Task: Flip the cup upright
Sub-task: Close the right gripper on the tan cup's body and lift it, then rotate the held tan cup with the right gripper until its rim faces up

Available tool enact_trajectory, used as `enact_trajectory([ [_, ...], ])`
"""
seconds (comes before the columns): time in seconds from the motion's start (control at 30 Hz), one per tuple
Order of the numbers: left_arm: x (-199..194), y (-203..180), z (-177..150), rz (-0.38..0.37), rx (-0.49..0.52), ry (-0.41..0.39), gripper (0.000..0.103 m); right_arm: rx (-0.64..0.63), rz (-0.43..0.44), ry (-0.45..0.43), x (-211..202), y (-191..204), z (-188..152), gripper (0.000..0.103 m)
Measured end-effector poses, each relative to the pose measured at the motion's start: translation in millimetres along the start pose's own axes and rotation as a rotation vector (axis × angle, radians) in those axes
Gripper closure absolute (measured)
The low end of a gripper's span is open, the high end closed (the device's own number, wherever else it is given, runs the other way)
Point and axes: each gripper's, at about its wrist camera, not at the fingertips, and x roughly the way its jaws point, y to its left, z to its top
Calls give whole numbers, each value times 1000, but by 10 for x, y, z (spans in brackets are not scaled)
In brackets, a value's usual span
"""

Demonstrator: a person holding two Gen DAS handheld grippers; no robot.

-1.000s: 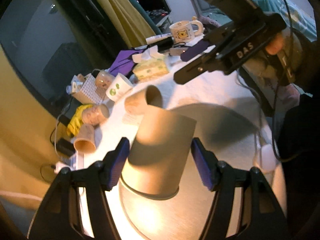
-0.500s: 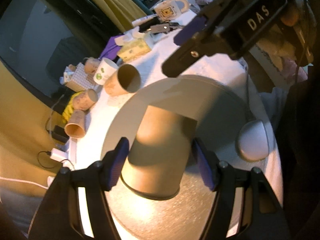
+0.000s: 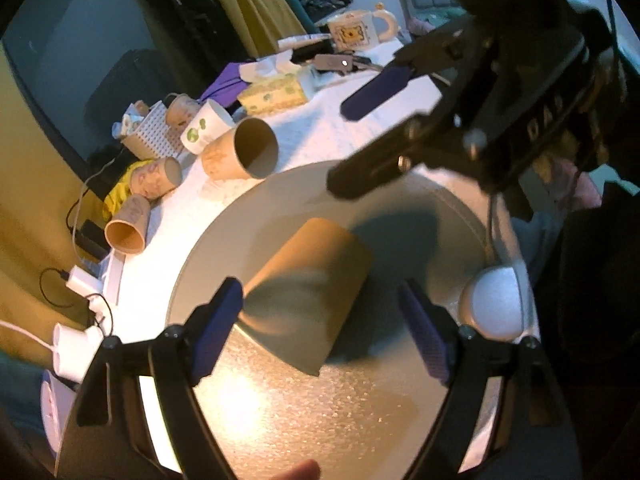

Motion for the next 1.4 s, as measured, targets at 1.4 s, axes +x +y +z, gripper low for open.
enact_trajectory([
  [1.4, -410, 937, -1539, 51, -637, 0, 21, -919, 197, 496, 1193, 1761, 329, 20],
])
